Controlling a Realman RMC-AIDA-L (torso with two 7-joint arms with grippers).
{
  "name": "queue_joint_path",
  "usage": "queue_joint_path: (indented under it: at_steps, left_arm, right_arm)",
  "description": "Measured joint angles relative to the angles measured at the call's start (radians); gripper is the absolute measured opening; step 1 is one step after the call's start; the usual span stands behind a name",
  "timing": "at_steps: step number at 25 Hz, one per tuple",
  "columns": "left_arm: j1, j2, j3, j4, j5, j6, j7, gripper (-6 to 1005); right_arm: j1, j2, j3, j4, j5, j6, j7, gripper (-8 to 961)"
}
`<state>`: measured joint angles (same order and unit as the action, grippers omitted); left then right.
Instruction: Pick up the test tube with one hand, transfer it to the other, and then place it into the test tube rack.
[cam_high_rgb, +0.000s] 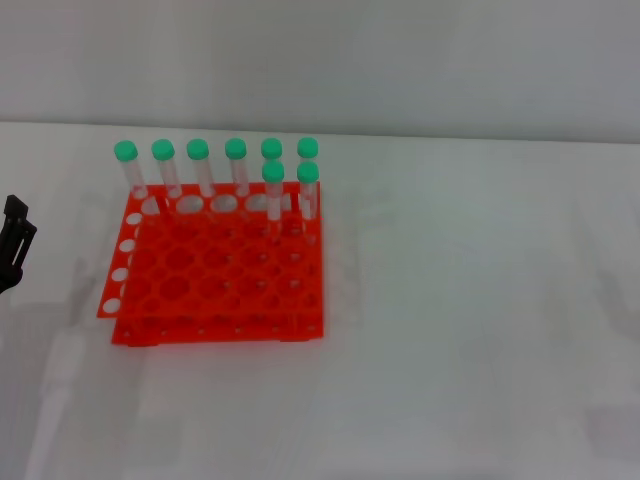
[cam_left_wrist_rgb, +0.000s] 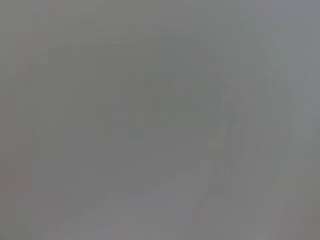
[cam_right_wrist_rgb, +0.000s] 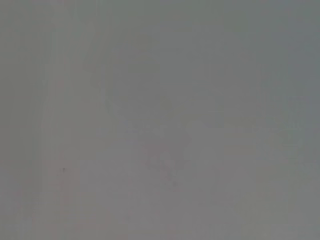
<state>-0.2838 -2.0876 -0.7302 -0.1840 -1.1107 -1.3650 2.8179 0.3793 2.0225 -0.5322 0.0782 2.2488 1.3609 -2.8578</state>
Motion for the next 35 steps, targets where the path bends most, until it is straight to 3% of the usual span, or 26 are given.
queue_joint_path:
  at_steps: [35]
  left_arm:
    - [0.009,0.000,0.000,0.000,0.000,-0.006,-0.002,879]
  right_arm:
    - [-0.002,0.001,0.000,-0.001,0.000,0.003,0.000,810]
